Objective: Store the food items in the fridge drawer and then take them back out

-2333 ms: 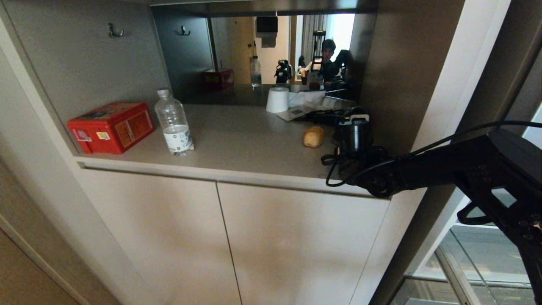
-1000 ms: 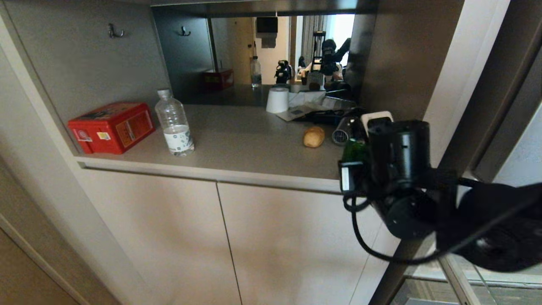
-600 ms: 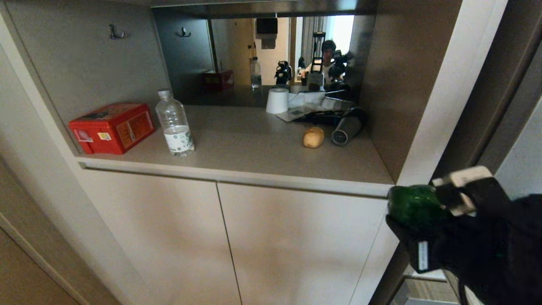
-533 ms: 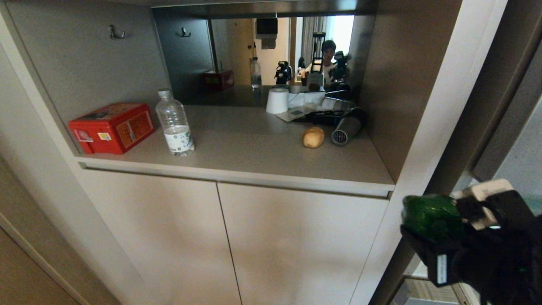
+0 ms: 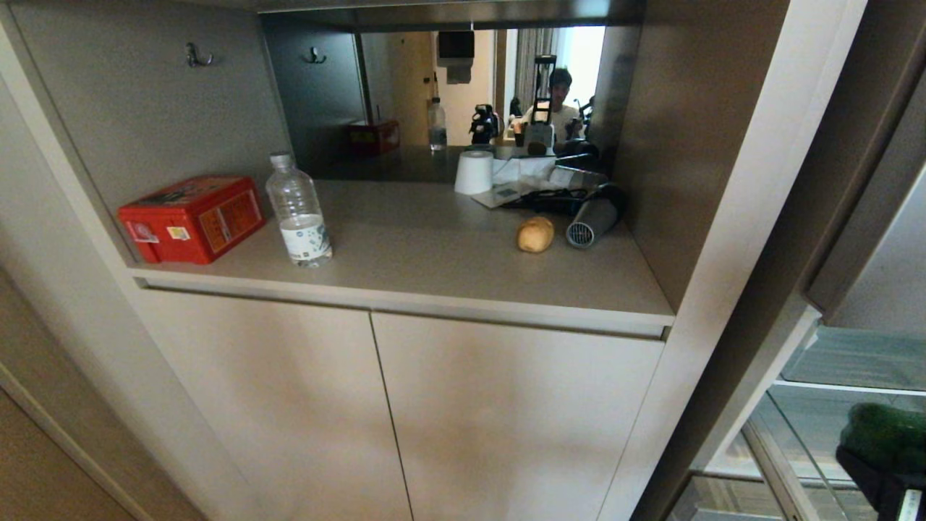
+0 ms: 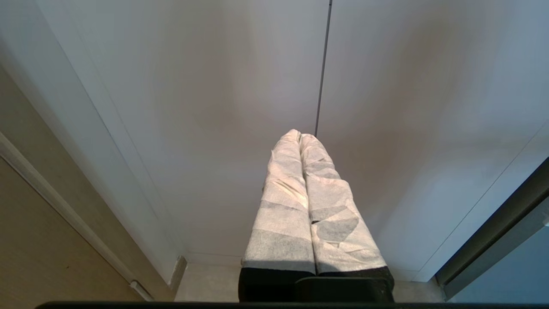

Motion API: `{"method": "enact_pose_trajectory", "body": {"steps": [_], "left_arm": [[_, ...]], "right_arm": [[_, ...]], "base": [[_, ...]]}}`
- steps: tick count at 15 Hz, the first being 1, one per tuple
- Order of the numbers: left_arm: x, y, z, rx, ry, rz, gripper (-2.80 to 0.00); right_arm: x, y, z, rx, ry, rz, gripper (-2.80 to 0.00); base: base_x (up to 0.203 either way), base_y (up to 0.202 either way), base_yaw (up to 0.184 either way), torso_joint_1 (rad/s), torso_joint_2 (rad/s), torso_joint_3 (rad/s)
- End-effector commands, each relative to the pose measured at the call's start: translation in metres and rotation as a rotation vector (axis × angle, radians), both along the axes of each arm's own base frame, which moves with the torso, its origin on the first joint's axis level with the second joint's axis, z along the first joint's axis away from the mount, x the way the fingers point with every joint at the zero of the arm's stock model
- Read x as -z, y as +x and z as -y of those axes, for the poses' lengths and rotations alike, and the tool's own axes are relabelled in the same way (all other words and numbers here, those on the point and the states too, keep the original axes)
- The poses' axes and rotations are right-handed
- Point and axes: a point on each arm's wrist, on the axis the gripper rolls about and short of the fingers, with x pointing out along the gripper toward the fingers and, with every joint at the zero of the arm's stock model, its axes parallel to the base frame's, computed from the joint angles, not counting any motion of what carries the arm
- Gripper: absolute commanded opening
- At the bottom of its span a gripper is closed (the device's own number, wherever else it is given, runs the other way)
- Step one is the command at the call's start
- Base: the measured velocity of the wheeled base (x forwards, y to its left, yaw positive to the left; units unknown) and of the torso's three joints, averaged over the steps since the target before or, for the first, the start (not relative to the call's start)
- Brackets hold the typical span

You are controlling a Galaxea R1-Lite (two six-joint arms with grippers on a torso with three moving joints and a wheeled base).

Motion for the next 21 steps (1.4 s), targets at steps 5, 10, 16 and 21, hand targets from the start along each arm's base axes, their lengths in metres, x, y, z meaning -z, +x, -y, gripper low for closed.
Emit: {"method": "enact_pose_trajectory", "body": {"steps": [5, 10, 16, 21], "left_arm": [[0.0, 0.0, 0.0, 0.0, 0.0, -0.002, -2.8], [0.0, 0.0, 0.0, -0.001, 0.0, -0.002, -2.8], [0.0, 0.0, 0.0, 0.0, 0.0, -0.002, -2.8], [0.0, 0.0, 0.0, 0.0, 0.001, -0.002, -2.8]], "right_arm": [[0.005, -0.006, 0.049, 0.532, -0.026, -0.051, -2.8], [0.003, 0.021, 0.088, 0.843, 0.003, -0.191, -2.8], [-0.002, 0.039, 0.109, 0.645, 0.262, -0.172, -2.8], [0.018, 0.06, 0.158, 0.723, 0.333, -0.214, -2.8]], "base": [[0.0, 0.0, 0.0, 0.0, 0.0, 0.0], [0.0, 0.0, 0.0, 0.0, 0.0, 0.0], [0.0, 0.0, 0.0, 0.0, 0.0, 0.0], [0.0, 0.0, 0.0, 0.0, 0.0, 0.0]]}}
